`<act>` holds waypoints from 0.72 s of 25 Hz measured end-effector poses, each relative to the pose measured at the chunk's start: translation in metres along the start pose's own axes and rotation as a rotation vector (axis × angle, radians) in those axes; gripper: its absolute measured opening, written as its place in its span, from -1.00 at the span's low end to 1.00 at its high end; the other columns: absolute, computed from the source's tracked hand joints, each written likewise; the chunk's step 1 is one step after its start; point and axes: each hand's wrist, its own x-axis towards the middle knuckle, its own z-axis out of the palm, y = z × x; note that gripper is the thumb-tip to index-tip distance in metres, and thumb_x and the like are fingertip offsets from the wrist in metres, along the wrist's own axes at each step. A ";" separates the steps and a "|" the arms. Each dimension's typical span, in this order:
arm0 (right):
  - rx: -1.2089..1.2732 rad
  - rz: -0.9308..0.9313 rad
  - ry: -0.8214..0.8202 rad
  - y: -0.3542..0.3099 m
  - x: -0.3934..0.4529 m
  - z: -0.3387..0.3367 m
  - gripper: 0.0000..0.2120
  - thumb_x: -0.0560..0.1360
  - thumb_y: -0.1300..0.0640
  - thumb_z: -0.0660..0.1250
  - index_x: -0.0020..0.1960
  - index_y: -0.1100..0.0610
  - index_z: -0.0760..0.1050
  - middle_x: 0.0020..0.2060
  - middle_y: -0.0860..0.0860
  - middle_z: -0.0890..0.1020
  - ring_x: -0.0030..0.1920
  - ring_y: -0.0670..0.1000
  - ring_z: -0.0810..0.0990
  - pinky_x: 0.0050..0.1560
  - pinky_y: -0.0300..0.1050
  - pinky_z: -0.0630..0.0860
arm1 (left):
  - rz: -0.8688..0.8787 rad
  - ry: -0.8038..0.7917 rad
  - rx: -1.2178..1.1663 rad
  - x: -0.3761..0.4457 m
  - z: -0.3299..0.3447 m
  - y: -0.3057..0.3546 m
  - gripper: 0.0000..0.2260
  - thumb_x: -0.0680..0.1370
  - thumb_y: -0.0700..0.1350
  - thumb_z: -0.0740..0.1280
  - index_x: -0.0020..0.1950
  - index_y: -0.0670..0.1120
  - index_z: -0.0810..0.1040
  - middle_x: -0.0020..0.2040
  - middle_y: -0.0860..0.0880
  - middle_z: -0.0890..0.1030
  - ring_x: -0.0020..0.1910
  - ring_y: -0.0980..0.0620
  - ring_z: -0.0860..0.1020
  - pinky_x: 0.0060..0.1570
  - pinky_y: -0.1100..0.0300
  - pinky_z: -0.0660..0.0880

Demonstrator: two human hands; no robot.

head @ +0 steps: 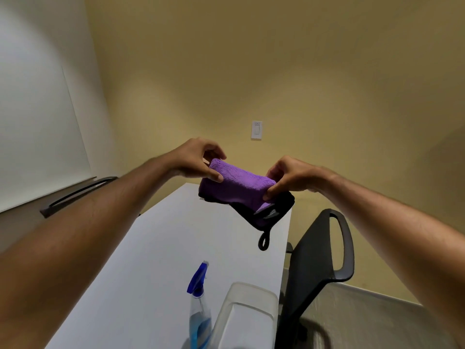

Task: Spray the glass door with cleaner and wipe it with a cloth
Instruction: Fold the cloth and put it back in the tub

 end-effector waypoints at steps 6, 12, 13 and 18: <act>-0.027 0.094 -0.030 0.004 -0.006 0.003 -0.76 0.28 0.22 0.60 -0.06 0.17 0.70 -0.15 0.13 0.74 -0.17 0.02 0.68 -0.03 0.03 0.62 | 0.005 -0.064 0.123 0.008 0.019 -0.008 -0.75 0.26 -0.13 0.62 -0.11 -0.05 0.68 -0.23 0.02 0.69 -0.25 0.06 0.61 -0.25 0.25 0.53; -0.033 0.224 -0.034 0.006 -0.010 0.016 -0.76 0.29 0.30 0.58 -0.06 0.20 0.69 -0.31 0.04 0.71 -0.32 -0.06 0.65 -0.34 -0.27 0.54 | 0.019 -0.108 0.096 0.012 0.039 -0.023 -0.79 0.25 -0.12 0.62 -0.19 -0.06 0.67 -0.26 -0.02 0.68 -0.29 0.08 0.57 -0.22 0.17 0.52; -0.025 0.245 -0.019 0.007 -0.010 0.018 -0.75 0.27 0.29 0.60 -0.07 0.22 0.69 -0.28 0.08 0.72 -0.30 -0.03 0.67 -0.30 -0.22 0.59 | 0.020 -0.110 0.093 0.013 0.042 -0.025 -0.79 0.25 -0.12 0.63 -0.21 -0.05 0.67 -0.26 -0.03 0.68 -0.29 0.08 0.56 -0.20 0.16 0.53; 0.050 0.355 0.006 0.015 -0.007 0.028 -0.72 0.24 0.29 0.63 -0.10 0.32 0.66 -0.28 0.17 0.70 -0.31 0.04 0.69 -0.25 -0.12 0.66 | -0.015 -0.133 0.052 0.018 0.063 -0.042 -0.81 0.24 -0.10 0.63 -0.29 -0.07 0.65 -0.28 -0.08 0.66 -0.32 0.07 0.52 -0.30 0.22 0.46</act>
